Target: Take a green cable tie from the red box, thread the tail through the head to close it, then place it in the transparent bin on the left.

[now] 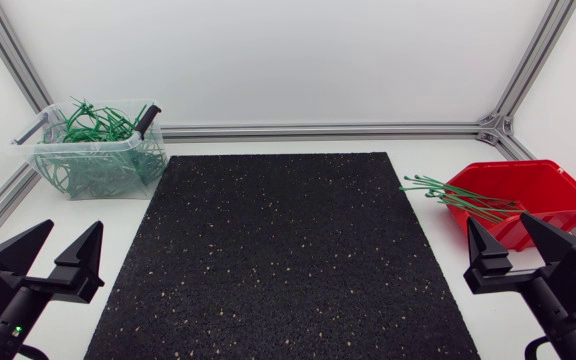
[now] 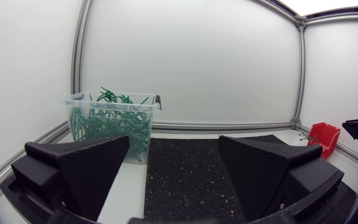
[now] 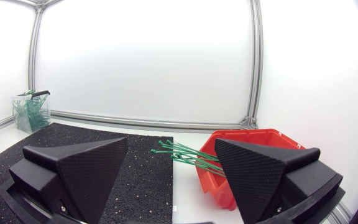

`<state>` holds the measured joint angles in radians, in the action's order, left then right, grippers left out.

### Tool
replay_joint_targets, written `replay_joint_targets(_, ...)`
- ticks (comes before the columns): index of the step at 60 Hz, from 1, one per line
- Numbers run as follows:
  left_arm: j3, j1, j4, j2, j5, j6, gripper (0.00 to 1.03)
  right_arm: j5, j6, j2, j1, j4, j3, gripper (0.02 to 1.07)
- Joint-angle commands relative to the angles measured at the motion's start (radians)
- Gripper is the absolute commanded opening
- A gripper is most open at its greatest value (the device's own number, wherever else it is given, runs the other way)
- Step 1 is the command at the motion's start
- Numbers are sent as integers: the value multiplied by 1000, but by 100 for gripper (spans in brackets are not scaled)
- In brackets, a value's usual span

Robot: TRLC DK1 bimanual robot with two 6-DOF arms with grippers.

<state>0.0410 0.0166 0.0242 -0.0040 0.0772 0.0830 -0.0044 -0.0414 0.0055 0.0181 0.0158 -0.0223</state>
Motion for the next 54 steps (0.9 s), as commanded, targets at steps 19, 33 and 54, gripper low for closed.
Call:
replay_joint_targets(19, -44, 9, -3, -10, 1, 17, 100, -8, 11, -13, 3, -11, 22, 104)
replay_joint_targets(33, -44, 13, -1, -10, 1, 17, 100, -11, 14, -13, 3, -54, -39, 104)
replay_joint_targets(54, -44, 13, -3, -10, 1, 17, 100, 1, 14, 76, 5, 56, -300, 104)
